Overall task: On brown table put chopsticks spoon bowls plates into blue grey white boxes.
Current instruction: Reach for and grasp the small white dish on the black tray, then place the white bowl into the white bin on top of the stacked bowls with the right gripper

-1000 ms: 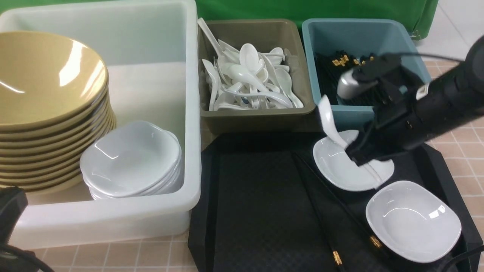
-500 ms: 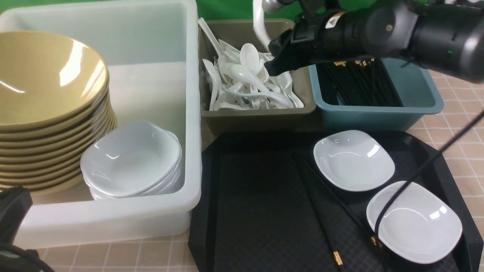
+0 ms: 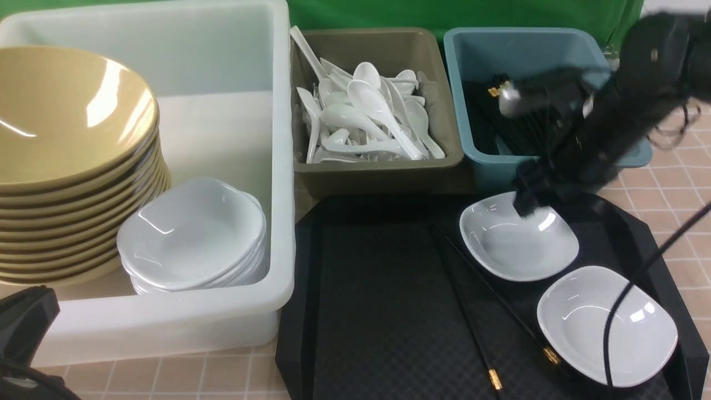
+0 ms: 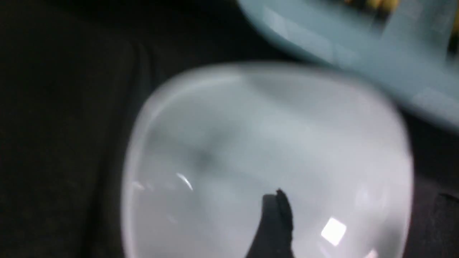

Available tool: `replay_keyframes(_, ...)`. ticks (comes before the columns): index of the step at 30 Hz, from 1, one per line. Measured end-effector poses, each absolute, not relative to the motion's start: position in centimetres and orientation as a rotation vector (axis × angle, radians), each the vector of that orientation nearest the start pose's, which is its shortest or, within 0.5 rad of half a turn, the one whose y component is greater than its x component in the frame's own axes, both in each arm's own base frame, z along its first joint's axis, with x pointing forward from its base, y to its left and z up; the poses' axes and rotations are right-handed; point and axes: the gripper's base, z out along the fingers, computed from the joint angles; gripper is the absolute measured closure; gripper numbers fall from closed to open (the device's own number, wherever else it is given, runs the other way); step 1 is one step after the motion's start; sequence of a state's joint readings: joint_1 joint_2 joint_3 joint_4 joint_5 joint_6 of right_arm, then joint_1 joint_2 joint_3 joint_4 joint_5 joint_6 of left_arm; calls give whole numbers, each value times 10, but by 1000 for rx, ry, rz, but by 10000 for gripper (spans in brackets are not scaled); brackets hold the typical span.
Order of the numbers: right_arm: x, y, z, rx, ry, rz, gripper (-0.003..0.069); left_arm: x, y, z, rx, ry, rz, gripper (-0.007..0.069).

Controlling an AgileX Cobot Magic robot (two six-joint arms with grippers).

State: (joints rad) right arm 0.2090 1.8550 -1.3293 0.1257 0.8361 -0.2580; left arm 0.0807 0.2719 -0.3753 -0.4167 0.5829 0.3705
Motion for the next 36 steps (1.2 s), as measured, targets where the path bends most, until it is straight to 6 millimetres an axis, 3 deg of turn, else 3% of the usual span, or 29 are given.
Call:
replay_keyframes(4, 359, 83, 183, -547, 2785, 118, 104, 65, -15, 275, 86, 1911, -153, 623)
replay_keyframes(11, 361, 83, 181, -511, 2758, 117, 105, 66, -15, 275, 81, 1899, -148, 623)
replay_keyframes(14, 361, 83, 181, -499, 2762, 124, 139, 66, -14, 275, 78, 1893, -145, 623)
replay_keyframes(16, 360, 84, 179, -492, 2781, 138, 253, 66, -14, 276, 75, 1884, -142, 623)
replay_keyframes(17, 359, 84, 179, -491, 2784, 140, 277, 66, -14, 276, 75, 1884, -142, 623)
replay_keyframes(18, 358, 84, 179, -492, 2799, 145, 368, 67, -14, 277, 74, 1880, -141, 623)
replay_keyframes(19, 358, 84, 178, -488, 2803, 150, 394, 67, -14, 277, 74, 1880, -141, 623)
replay_keyframes(20, 358, 85, 180, -465, 2804, 173, 475, 67, -14, 277, 74, 1880, -141, 623)
replay_keyframes(28, 343, 90, 212, -496, 2771, 281, 547, 67, -14, 277, 74, 1880, -141, 623)
replay_keyframes(36, 311, 99, 287, -549, 2532, 508, 572, 67, -14, 277, 74, 1880, -141, 623)
